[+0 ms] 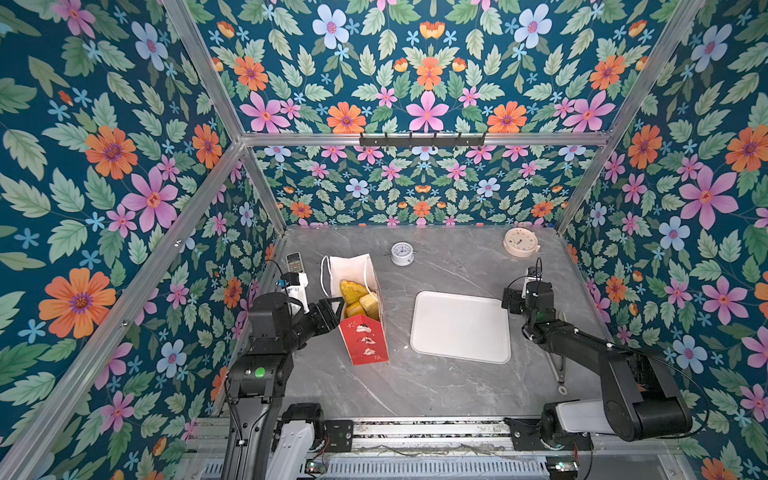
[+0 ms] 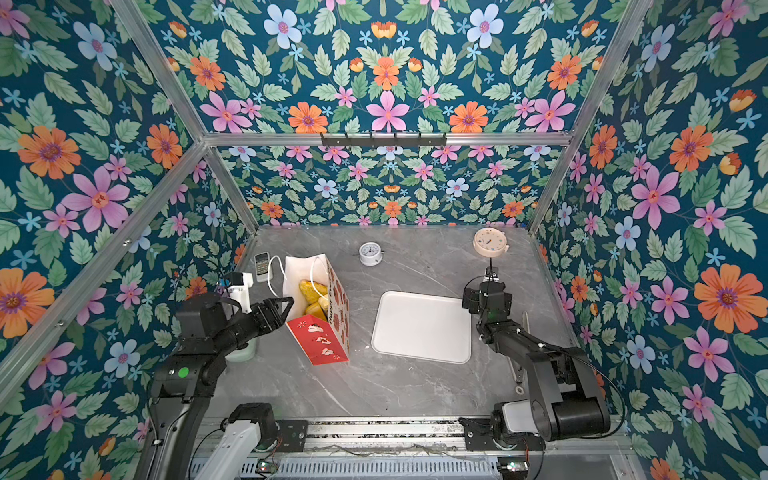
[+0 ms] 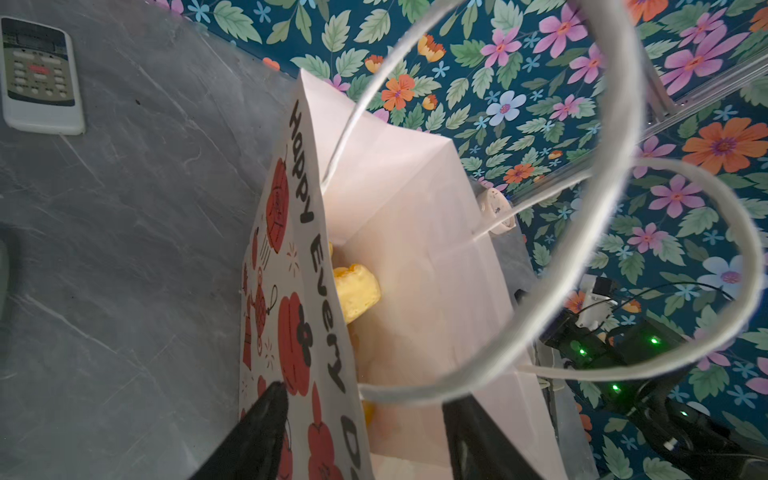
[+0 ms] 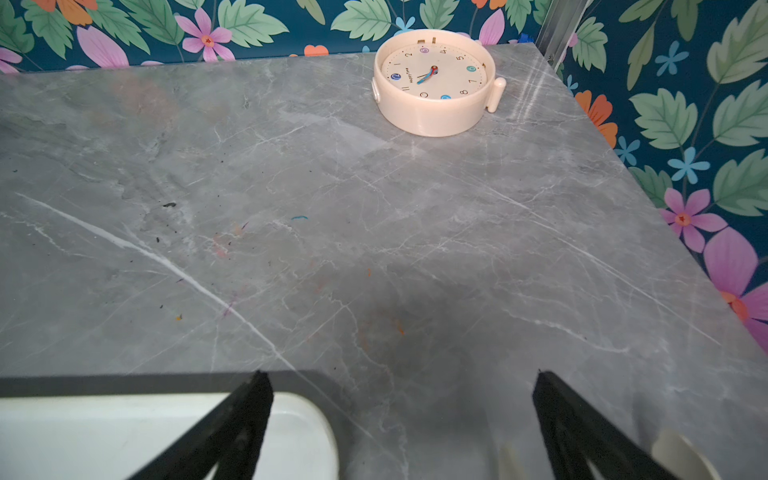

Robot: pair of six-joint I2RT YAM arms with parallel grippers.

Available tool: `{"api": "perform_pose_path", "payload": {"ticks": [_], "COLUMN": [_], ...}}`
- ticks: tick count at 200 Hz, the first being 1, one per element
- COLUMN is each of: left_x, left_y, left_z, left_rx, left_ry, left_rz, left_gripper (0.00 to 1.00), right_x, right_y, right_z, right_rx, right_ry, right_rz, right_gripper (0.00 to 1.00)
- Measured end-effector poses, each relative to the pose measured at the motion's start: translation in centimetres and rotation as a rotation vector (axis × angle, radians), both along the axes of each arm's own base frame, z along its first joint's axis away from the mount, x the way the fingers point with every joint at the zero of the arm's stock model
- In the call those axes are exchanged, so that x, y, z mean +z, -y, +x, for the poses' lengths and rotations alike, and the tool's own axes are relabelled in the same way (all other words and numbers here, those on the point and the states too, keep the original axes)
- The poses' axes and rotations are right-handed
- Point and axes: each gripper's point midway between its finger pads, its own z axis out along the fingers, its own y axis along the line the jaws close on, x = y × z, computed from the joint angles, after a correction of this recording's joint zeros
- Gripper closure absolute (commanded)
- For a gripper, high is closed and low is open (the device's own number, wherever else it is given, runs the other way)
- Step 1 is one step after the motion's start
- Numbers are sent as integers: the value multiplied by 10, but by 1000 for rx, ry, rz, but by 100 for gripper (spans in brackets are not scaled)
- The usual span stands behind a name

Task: Take the fake bread out of the paper bag
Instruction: 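Move the left gripper to the paper bag's rim and grasp it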

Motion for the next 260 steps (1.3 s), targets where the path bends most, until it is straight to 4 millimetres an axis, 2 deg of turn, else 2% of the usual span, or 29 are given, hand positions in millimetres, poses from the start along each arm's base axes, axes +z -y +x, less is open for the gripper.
{"api": "perform_pose_path", "payload": {"ticks": [25,60,92,106,129,174,224,260], "left_x": [-4,-9,-15,-13,-10,10,40,52], "left_y": [-2,-5,-8,-7,-8,-6,0,6], "left_z": [13,25,35,38,47,67,111,144], "left_rx": [10,22,40,40,46,39,-17,-85], "left_ry": [-10,-17,-34,-28,-27,-6,75,137], "left_rz": [16,40,63,66,79,114,179,250], "left_gripper": [44,52,75,81,100,100,100,100], "right_x": [0,0,-2,-1,-2,-4,-6,-7], "right_y": [0,1,2,2,3,3,3,3], "right_z": [0,0,0,1,1,-1,-3,-3], "right_rx": [-1,-8,-12,-13,-17,-23,-26,-27], "right_ry": [0,-3,-18,-16,-18,-28,-39,-40], "right_rz": [0,-1,-5,-6,-8,0,2,5], "right_gripper": [1,1,1,1,1,1,1,1]}}
